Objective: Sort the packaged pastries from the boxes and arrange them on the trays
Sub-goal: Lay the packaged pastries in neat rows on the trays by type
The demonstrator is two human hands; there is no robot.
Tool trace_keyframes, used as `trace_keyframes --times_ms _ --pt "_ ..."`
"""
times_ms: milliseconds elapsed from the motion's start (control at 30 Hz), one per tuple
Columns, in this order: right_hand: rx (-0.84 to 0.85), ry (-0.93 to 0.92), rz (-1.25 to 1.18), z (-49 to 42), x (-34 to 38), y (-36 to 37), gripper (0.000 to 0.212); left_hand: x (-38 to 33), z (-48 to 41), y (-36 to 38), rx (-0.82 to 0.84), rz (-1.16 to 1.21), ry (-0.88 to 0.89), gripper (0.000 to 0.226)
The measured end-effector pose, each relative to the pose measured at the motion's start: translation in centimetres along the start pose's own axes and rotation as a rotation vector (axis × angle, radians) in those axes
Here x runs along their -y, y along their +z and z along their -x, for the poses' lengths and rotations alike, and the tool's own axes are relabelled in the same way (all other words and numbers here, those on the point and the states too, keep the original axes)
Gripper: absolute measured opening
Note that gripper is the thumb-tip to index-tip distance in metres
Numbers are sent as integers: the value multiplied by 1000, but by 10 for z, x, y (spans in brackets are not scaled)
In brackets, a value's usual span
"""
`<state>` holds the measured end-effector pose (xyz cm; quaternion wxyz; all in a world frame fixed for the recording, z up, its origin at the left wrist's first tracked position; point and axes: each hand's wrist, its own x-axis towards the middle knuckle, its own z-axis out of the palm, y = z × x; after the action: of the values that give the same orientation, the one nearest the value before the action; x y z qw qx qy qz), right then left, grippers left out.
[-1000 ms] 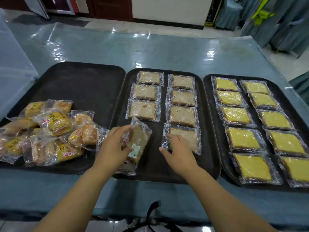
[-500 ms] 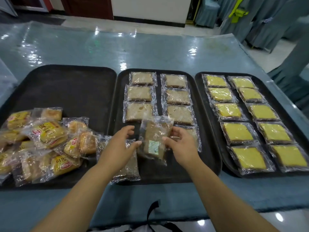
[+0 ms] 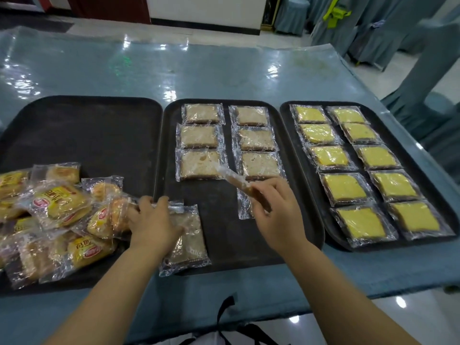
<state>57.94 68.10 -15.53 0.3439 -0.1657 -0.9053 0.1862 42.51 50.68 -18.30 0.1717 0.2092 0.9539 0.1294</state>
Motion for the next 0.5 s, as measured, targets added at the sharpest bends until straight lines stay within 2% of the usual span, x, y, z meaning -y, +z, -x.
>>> trace_keyframes --times_ms 233,367,500 --pt "32 -66 234 37 -10 -9 24 -9 4 8 -64 238 138 66" --pt "244 13 330 72 -16 -14 29 -7 2 19 -64 272 194 62" --pt "474 179 406 99 -18 -16 39 -4 2 26 -67 279 198 54"
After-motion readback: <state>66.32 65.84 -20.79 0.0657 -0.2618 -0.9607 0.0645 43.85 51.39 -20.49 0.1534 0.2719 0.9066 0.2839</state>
